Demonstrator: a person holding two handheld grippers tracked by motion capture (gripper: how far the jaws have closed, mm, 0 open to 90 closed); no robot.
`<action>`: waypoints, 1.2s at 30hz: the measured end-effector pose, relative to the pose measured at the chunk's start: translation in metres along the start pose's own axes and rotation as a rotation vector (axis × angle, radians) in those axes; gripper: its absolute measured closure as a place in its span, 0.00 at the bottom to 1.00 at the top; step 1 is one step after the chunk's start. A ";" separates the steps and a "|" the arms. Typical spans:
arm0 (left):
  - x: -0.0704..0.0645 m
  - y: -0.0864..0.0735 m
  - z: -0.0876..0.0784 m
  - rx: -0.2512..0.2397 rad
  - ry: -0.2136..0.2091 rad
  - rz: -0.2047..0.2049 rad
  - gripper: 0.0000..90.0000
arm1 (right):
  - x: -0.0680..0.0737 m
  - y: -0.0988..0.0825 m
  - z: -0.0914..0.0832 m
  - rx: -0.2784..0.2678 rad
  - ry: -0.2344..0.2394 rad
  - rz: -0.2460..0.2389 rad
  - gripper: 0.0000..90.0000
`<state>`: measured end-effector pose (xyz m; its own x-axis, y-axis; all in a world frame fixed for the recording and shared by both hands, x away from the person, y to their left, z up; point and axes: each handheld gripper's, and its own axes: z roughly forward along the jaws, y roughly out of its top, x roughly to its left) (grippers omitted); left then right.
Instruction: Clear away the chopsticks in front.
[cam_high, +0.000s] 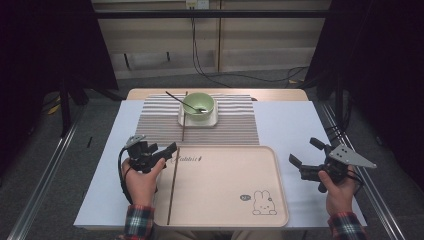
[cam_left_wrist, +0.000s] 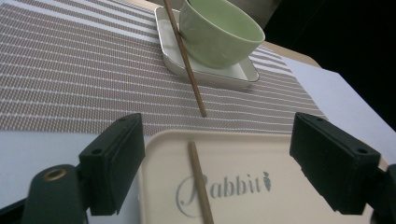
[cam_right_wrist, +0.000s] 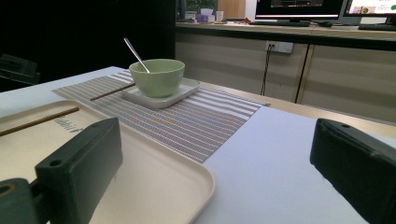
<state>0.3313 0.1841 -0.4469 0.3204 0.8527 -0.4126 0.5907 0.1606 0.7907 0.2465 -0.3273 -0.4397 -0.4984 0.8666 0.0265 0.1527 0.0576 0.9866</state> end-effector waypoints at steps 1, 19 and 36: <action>0.001 0.002 0.002 -0.001 -0.003 -0.004 0.19 | 0.000 0.000 0.000 0.000 0.000 0.000 0.02; 0.016 0.032 0.044 0.020 -0.005 -0.008 0.13 | -0.001 0.001 -0.001 -0.006 0.005 -0.011 0.02; 0.028 0.052 0.071 0.040 0.071 0.051 0.16 | 0.000 0.001 -0.001 -0.002 0.003 -0.013 0.02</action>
<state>0.4234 0.1807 -0.4497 0.2983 0.8924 -0.3385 0.6049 0.0976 0.7903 0.2455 -0.3281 -0.4386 -0.5029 0.8642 0.0142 0.1443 0.0677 0.9872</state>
